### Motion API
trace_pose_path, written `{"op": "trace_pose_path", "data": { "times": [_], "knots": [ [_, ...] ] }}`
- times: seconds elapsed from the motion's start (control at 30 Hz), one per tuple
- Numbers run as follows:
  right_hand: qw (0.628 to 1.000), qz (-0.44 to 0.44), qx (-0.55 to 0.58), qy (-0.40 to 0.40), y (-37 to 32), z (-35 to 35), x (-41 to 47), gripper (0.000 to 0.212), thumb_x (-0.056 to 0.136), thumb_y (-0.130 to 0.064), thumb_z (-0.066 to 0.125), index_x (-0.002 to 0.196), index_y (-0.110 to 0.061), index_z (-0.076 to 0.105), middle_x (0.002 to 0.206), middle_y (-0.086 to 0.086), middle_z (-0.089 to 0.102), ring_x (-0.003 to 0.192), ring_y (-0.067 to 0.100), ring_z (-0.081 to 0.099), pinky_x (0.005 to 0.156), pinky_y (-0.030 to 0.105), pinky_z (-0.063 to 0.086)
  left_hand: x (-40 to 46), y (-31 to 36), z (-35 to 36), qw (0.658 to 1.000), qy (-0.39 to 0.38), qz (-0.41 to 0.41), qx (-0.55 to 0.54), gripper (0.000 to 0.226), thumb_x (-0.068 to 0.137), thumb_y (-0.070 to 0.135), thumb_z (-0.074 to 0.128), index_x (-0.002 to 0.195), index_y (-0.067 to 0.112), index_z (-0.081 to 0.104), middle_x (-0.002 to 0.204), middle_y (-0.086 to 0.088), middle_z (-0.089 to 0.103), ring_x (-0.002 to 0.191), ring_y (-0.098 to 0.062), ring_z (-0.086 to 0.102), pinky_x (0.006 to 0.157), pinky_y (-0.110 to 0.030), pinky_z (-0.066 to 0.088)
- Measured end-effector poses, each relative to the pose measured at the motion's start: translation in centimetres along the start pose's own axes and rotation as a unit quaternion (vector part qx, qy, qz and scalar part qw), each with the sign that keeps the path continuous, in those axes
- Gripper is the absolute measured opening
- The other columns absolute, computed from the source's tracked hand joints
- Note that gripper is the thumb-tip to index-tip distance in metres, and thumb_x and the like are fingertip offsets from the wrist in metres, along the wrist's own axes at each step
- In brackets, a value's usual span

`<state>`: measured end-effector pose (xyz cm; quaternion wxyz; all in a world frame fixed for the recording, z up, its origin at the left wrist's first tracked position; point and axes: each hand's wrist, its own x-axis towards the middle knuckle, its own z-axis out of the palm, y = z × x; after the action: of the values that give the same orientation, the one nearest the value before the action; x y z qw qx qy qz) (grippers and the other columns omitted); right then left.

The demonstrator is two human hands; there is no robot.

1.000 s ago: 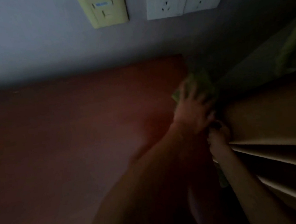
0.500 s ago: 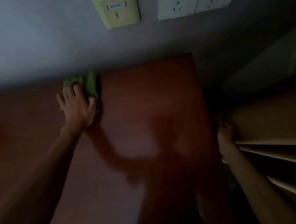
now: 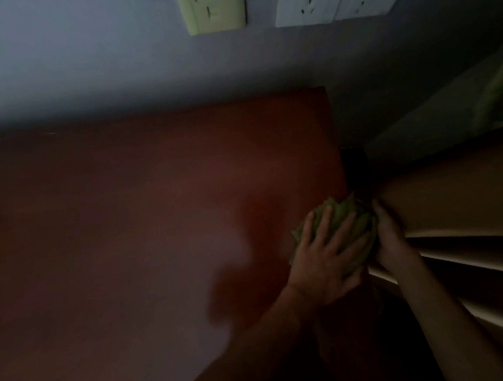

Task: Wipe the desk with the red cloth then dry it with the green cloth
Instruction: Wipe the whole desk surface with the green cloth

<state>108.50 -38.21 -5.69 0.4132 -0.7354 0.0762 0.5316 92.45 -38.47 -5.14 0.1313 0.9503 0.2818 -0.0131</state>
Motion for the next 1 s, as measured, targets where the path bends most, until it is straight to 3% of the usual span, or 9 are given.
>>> {"op": "trace_pose_path", "data": {
  "times": [0.1, 0.17, 0.3, 0.37, 0.47, 0.6, 0.77, 0.9, 1.0],
  "knots": [
    [0.997, -0.042, -0.061, 0.020, 1.5, -0.5, 0.9, 0.042, 0.093, -0.045, 0.048, 0.125, -0.023, 0.062, 0.128, 0.004, 0.064, 0.113, 0.021, 0.062, 0.104, 0.048, 0.044, -3.2, -7.6, -1.0, 0.994, 0.045, -0.094, -0.014, 0.067, 0.082, 0.051, 0.051, 0.146, 0.031, 0.045, 0.157, -0.008, 0.034, 0.147, -0.042, 0.018, 0.116, -0.062, 0.011],
    [0.996, -0.033, -0.081, 0.025, 1.8, -0.1, -0.2, 0.046, 0.096, -0.047, 0.044, 0.133, -0.023, 0.056, 0.136, 0.002, 0.057, 0.122, 0.024, 0.054, 0.108, 0.049, 0.041, -5.8, -14.1, -2.5, 0.972, 0.077, -0.223, 0.004, 0.064, 0.082, 0.047, 0.048, 0.143, 0.028, 0.049, 0.153, -0.012, 0.041, 0.145, -0.041, 0.024, 0.114, -0.061, 0.019],
    [0.990, -0.047, -0.128, 0.028, 2.5, 0.5, -2.8, 0.049, 0.100, -0.046, 0.038, 0.133, -0.015, 0.055, 0.134, 0.007, 0.057, 0.120, 0.026, 0.055, 0.106, 0.046, 0.042, -12.1, -23.6, -4.8, 0.848, 0.100, -0.521, -0.003, 0.065, 0.088, 0.050, 0.036, 0.147, 0.022, 0.044, 0.156, -0.017, 0.034, 0.145, -0.045, 0.021, 0.115, -0.063, 0.017],
    [0.990, -0.047, -0.131, 0.025, 2.9, 0.2, -3.6, 0.051, 0.100, -0.048, 0.037, 0.137, -0.015, 0.052, 0.137, 0.007, 0.054, 0.123, 0.026, 0.053, 0.107, 0.045, 0.041, -12.6, -23.1, -4.5, 0.798, 0.102, -0.594, -0.017, 0.065, 0.090, 0.050, 0.034, 0.148, 0.023, 0.042, 0.157, -0.017, 0.031, 0.145, -0.047, 0.018, 0.113, -0.066, 0.016],
    [0.992, -0.038, -0.120, 0.027, 3.4, -0.6, -4.0, 0.054, 0.098, -0.051, 0.039, 0.138, -0.017, 0.051, 0.139, 0.006, 0.053, 0.125, 0.025, 0.052, 0.108, 0.045, 0.041, -10.4, -16.0, -2.6, 0.863, 0.089, -0.498, 0.001, 0.065, 0.086, 0.048, 0.042, 0.147, 0.026, 0.042, 0.156, -0.017, 0.032, 0.144, -0.051, 0.017, 0.113, -0.068, 0.015],
    [0.990, -0.040, -0.128, 0.029, 3.9, -1.7, -4.5, 0.050, 0.093, -0.056, 0.042, 0.125, -0.024, 0.062, 0.130, 0.002, 0.062, 0.116, 0.021, 0.058, 0.103, 0.044, 0.045, -7.5, -1.4, 0.4, 0.982, 0.020, -0.184, -0.032, 0.070, 0.080, 0.054, 0.056, 0.146, 0.033, 0.044, 0.157, -0.013, 0.033, 0.145, -0.050, 0.009, 0.111, -0.070, 0.014],
    [0.976, -0.102, -0.188, 0.034, 3.3, -1.7, -5.7, 0.043, 0.103, -0.040, 0.033, 0.126, -0.015, 0.060, 0.127, 0.001, 0.060, 0.114, 0.021, 0.057, 0.101, 0.038, 0.044, -8.6, 5.1, 2.0, 0.985, -0.101, 0.125, 0.058, 0.071, 0.087, 0.063, 0.044, 0.151, 0.036, 0.029, 0.162, -0.006, 0.019, 0.147, -0.047, -0.012, 0.116, -0.063, -0.001],
    [0.967, -0.118, -0.219, 0.062, 3.8, 0.7, -5.5, 0.053, 0.103, -0.042, 0.031, 0.135, -0.006, 0.051, 0.138, 0.012, 0.053, 0.124, 0.029, 0.051, 0.104, 0.038, 0.039, -11.8, -2.1, 1.9, 0.984, -0.055, 0.167, 0.026, 0.072, 0.086, 0.062, 0.046, 0.151, 0.035, 0.033, 0.160, -0.006, 0.028, 0.148, -0.037, 0.017, 0.118, -0.057, 0.007],
    [0.954, -0.127, -0.247, 0.111, 4.3, 2.4, -5.8, 0.057, 0.104, -0.042, 0.023, 0.139, -0.002, 0.045, 0.145, 0.019, 0.046, 0.132, 0.035, 0.044, 0.108, 0.040, 0.033, -15.0, -12.3, -0.4, 0.999, 0.008, 0.049, -0.012, 0.064, 0.089, 0.054, 0.040, 0.147, 0.028, 0.040, 0.155, -0.012, 0.036, 0.145, -0.037, 0.023, 0.115, -0.058, 0.021]
  ]
}}
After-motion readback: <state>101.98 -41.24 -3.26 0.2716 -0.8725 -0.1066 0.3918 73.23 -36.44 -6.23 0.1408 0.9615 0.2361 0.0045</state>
